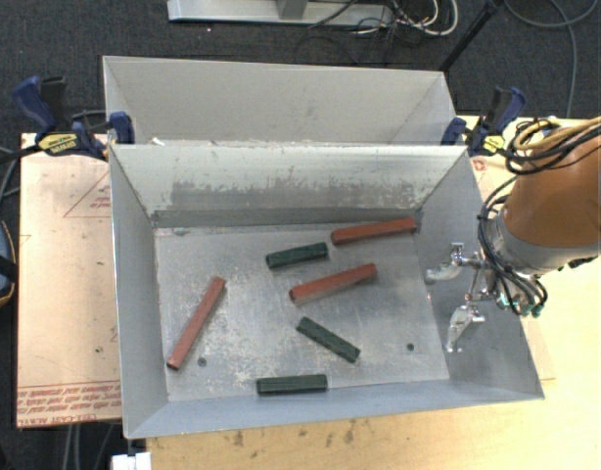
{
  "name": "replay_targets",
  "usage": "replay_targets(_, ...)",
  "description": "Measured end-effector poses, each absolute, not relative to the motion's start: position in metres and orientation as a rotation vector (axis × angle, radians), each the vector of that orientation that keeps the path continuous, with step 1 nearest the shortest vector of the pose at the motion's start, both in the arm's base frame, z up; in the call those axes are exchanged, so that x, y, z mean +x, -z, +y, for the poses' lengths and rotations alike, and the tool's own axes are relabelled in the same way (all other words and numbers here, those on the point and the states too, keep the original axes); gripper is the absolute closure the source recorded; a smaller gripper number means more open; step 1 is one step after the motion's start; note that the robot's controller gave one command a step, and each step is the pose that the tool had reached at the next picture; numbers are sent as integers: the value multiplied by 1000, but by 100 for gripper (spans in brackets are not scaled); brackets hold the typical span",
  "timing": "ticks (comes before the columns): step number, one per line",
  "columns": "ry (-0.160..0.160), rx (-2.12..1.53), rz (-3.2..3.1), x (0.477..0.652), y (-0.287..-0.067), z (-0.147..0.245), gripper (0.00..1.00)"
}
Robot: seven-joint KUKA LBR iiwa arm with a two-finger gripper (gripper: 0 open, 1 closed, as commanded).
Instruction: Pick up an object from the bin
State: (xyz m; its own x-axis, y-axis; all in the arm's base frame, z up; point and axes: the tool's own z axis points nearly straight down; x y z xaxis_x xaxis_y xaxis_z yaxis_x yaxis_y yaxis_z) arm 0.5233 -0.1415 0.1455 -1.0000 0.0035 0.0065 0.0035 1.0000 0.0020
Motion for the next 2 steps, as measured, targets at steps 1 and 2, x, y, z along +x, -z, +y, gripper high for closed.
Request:
replay_targets(1,1,-1,-3142,525,-150,-141,0)
replay_targets(2,-2,21,-3146,558,-132,-89,0)
